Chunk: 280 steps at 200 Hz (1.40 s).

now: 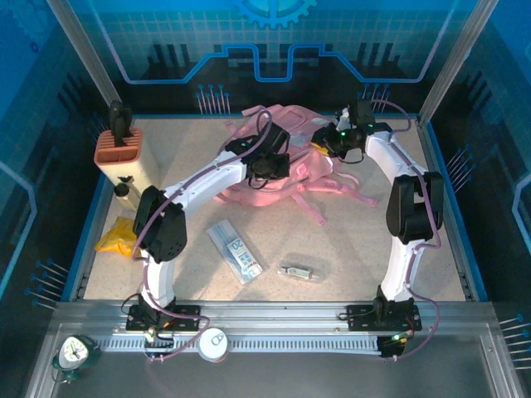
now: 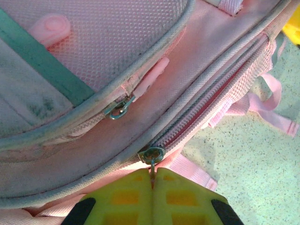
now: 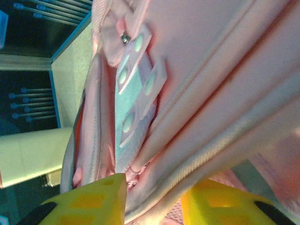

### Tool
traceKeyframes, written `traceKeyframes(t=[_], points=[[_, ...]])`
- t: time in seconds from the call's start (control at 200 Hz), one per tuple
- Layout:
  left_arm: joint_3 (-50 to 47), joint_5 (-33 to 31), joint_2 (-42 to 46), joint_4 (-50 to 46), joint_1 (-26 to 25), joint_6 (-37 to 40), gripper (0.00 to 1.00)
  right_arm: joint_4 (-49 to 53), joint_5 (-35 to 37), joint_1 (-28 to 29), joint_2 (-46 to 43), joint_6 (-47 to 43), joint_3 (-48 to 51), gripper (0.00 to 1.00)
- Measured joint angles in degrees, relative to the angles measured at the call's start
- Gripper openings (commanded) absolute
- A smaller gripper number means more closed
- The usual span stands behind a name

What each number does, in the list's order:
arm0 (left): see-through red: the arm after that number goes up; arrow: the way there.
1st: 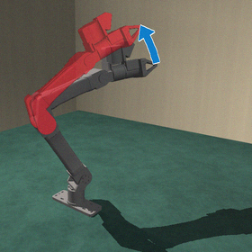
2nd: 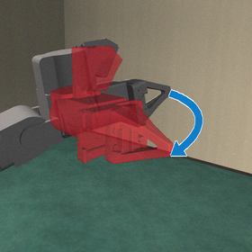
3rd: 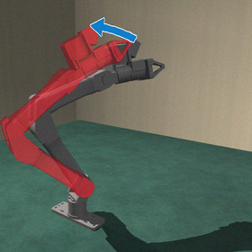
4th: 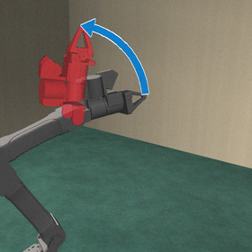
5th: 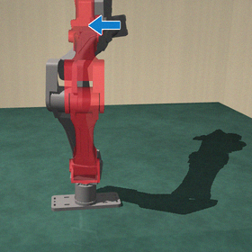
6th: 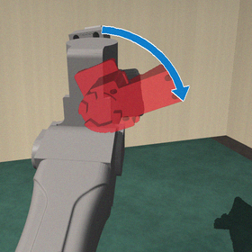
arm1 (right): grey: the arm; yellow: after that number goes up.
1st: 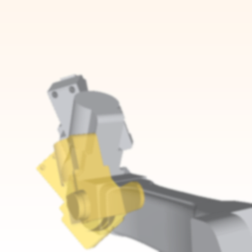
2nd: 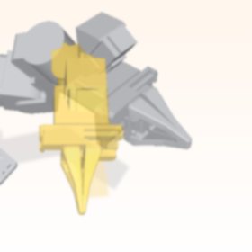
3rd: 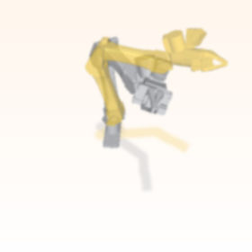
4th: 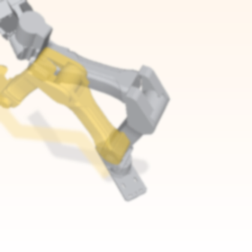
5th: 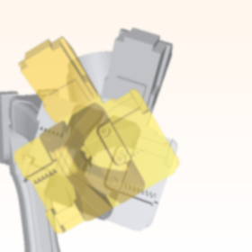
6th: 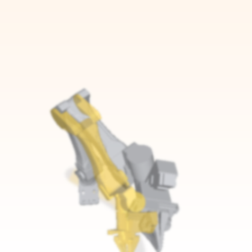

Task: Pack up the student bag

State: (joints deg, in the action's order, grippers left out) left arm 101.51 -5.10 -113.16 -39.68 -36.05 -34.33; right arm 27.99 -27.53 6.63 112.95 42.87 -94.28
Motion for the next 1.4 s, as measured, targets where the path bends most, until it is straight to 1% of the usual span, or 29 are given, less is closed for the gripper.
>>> traceKeyframes(t=[0.075, 0.12, 0.225, 0.32, 0.44, 0.54, 0.63, 0.75, 0.835, 0.941, 0.991, 1.036, 1.161, 1.401], points=[[0.7, 0.0, -1.3, -1.8, -0.4, -1.5, 0.0, -1.2, 0.1, -0.3, -4.0, 0.6, 5.6, 0.52], [0.7, 0.0, -1.7, -2.5, -0.5, -2.0, 0.0, -2.1, 0.0, -0.1, -6.9, 1.6, 9.6, 0.55], [0.7, 0.0, -2.0, -3.5, -0.5, -3.2, 0.0, -4.5, -1.1, 1.8, -12.3, 4.7, 16.8, 0.56], [0.7, 0.0, -2.0, -3.8, -0.5, -3.4, 0.0, -9.0, -2.1, 5.0, -13.8, 9.1, 21.0, 0.54], [0.7, 0.0, -2.0, -3.8, -0.5, -3.8, 0.0, -14.2, -2.5, 8.9, -13.5, 15.6, 24.5, 0.49], [0.7, 0.0, -2.0, -3.8, -0.5, -3.8, 0.0, -18.3, -2.2, 10.9, -12.5, 20.4, 25.1, 0.46], [0.7, 0.0, -2.0, -3.8, -0.5, -3.8, 0.0, -20.9, -0.7, 12.4, -11.8, 23.0, 25.2, 0.42], [0.7, 0.1, -2.0, -4.1, -0.5, -4.0, 0.0, -22.3, 1.0, 13.2, -10.1, 24.9, 24.4, 0.27], [0.7, 0.1, -2.1, -4.1, -0.4, -3.9, 0.0, -22.5, 1.5, 13.3, -8.8, 25.1, 24.2, 0.22], [0.7, 0.0, -2.5, -4.2, -0.4, -3.3, 0.0, -21.1, 2.0, 13.3, -8.7, 24.4, 23.3, 0.06], [0.7, 0.0, -2.5, -4.2, -0.4, -3.0, 0.0, -20.5, 2.1, 13.2, -8.7, 23.4, 22.8, 0.02], [0.7, 0.0, -2.5, -4.2, -0.2, -2.6, 0.0, -20.1, 2.2, 13.2, -8.7, 23.3, 22.8, 0.0], [0.5, 0.0, -2.5, -4.2, 0.0, -0.5, 0.0, -19.5, 2.1, 12.8, -8.7, 21.8, 22.8, 0.0], [-3.5, 0.6, -1.1, -1.5, 0.4, 7.9, 0.0, -17.5, 0.0, 11.5, -9.0, 18.5, 22.8, 0.0]])
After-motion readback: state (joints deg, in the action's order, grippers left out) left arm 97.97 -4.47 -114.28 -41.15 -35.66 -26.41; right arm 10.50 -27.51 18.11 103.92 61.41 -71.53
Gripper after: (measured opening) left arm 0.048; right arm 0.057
